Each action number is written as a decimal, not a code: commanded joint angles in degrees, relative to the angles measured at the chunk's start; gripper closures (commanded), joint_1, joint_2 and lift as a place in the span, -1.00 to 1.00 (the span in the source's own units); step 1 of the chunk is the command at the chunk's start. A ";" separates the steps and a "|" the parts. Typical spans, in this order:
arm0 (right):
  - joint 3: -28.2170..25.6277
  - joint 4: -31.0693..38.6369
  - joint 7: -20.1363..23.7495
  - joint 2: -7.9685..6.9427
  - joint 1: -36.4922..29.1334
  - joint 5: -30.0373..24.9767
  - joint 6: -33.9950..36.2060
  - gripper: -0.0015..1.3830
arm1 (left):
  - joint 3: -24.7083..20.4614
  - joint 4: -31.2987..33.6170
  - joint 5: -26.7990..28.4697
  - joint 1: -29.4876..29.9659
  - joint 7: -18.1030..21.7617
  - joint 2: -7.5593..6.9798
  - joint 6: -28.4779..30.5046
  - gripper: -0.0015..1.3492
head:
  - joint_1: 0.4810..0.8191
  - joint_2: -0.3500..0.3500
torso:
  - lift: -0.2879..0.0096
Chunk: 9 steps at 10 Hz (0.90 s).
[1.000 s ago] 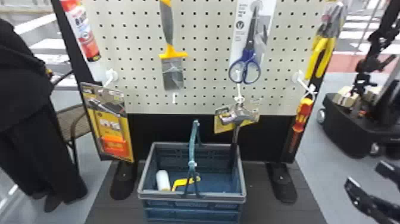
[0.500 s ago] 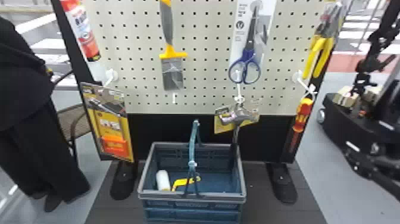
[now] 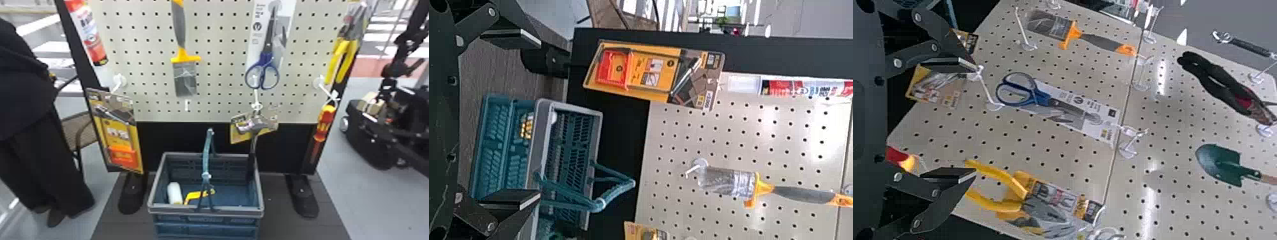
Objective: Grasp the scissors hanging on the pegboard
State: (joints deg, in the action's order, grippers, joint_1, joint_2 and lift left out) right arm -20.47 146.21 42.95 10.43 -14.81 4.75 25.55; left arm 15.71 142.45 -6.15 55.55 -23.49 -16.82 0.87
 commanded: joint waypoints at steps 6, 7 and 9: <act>7.02 -12.68 1.78 2.84 15.39 1.58 0.64 -0.26 | 3.80 0.36 -2.64 -3.72 -3.05 -3.83 0.28 -0.65 | -0.60 0.00 | 0.26; 7.46 -14.37 2.31 1.79 17.12 0.96 0.73 -0.26 | 3.89 0.36 -2.55 -3.72 -3.23 -3.74 0.36 -0.65 | -0.60 0.00 | 0.26; 10.62 -18.59 2.93 1.70 21.30 1.14 0.90 -0.26 | 4.07 0.36 -2.64 -3.96 -3.23 -3.92 0.54 -0.65 | -0.60 0.00 | 0.26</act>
State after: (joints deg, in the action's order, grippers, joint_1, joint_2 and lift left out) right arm -10.75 128.69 45.88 12.20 5.32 5.87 26.43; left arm 19.67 142.81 -8.78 51.66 -26.72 -20.70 1.33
